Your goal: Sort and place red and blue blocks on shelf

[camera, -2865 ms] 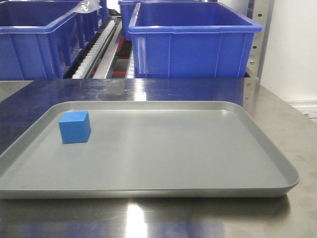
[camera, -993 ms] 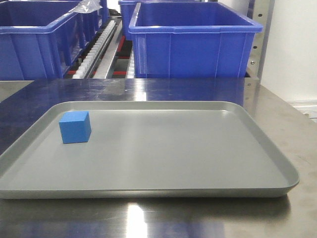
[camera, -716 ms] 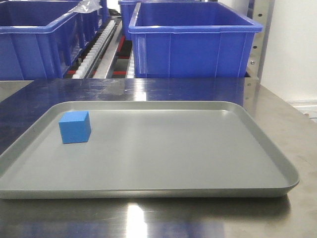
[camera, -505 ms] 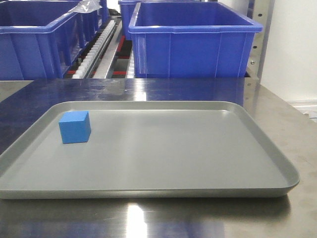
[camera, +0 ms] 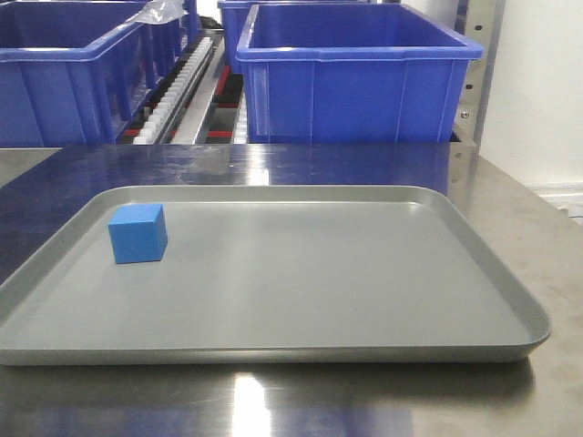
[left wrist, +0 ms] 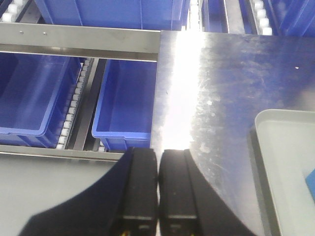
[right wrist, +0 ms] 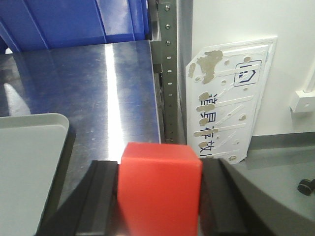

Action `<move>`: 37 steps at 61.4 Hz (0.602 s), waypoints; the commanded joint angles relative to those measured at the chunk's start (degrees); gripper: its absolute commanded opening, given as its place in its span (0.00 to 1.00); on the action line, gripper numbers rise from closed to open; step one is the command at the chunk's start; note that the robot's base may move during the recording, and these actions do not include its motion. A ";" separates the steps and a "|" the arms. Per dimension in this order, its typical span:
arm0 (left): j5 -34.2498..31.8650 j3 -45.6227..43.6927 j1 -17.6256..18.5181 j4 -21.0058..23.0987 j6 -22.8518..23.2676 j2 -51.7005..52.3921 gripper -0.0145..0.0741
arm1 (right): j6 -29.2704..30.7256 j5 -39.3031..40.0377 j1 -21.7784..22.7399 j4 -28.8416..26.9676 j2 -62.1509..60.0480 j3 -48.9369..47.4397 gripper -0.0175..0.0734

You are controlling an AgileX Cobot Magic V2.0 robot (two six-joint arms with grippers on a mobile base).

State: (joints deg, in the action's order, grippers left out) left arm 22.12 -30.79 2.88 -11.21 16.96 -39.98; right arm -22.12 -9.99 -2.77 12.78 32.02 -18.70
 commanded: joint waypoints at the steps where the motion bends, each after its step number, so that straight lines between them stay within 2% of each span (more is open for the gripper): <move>1: -2.75 -2.00 0.03 0.36 0.22 -0.01 0.31 | 0.32 4.99 0.27 1.02 -0.13 -1.65 0.24; 15: 3.60 -2.00 0.03 1.94 0.22 -0.01 0.33 | 0.32 4.99 0.27 1.02 -0.13 -1.65 0.24; 21: 4.02 -2.00 0.03 1.94 0.22 -0.01 0.43 | 0.32 4.99 0.27 1.02 -0.13 -1.65 0.24; 26: 3.46 -2.00 0.03 1.94 0.22 -0.01 0.61 | 0.32 4.99 0.27 1.02 -0.13 -1.65 0.24; 29: 3.46 -2.16 0.03 2.23 0.22 -0.54 0.67 | 0.32 4.99 0.27 1.02 -0.13 -1.65 0.24; 37: 6.01 -4.00 0.03 6.94 0.10 -4.05 0.70 | 0.32 4.99 0.27 1.02 -0.13 -1.65 0.24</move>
State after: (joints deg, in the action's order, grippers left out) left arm 30.02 -31.61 2.88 -7.18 16.96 -41.89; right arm -22.12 -9.99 -2.77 12.78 32.02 -18.70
